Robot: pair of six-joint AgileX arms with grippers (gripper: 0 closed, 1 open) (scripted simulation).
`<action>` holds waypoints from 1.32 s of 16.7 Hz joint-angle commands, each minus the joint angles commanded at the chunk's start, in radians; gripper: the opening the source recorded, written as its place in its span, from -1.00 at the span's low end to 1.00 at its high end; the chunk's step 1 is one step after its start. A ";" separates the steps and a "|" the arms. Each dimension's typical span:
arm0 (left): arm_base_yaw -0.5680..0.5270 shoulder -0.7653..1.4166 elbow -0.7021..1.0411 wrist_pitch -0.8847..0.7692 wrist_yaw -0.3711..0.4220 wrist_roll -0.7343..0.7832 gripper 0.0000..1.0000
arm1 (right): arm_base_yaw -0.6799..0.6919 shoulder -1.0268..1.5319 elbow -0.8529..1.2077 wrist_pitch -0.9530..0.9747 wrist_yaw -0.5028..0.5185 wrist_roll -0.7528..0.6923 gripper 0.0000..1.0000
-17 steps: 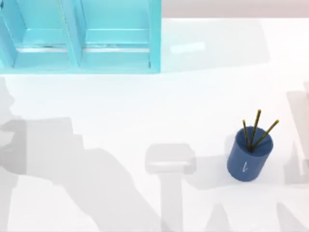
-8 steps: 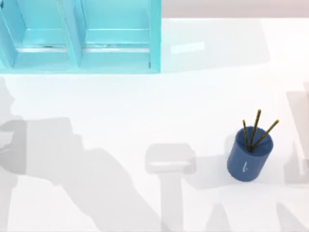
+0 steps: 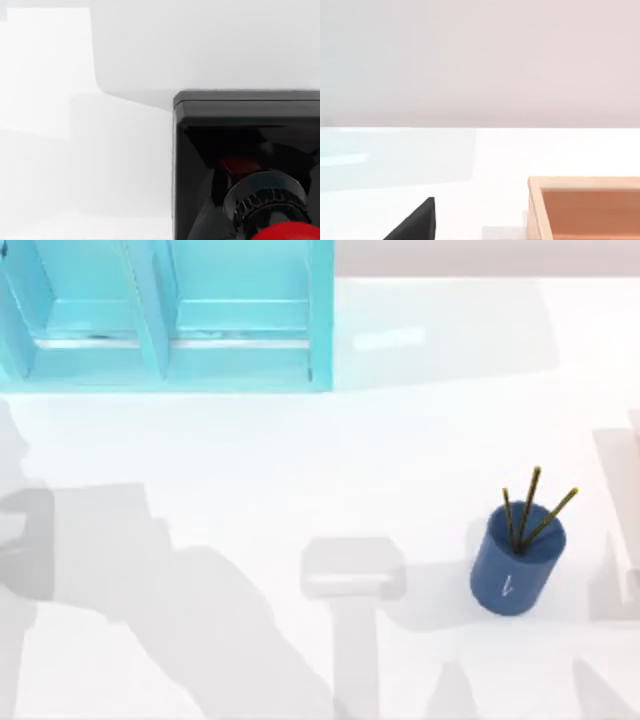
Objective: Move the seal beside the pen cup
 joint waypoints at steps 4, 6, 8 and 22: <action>-0.016 -0.002 0.016 -0.016 0.000 -0.013 -1.00 | 0.000 0.000 0.000 0.000 0.000 0.000 1.00; -0.067 -0.010 0.071 -0.074 0.000 -0.062 -1.00 | 0.000 0.000 0.000 0.000 0.000 0.000 1.00; -0.143 -0.027 0.149 -0.175 0.000 -0.136 -1.00 | 0.000 0.000 0.000 0.000 0.000 0.000 1.00; -0.425 -0.107 0.420 -0.533 0.000 -0.427 -1.00 | 0.000 0.000 0.000 0.000 0.000 0.000 1.00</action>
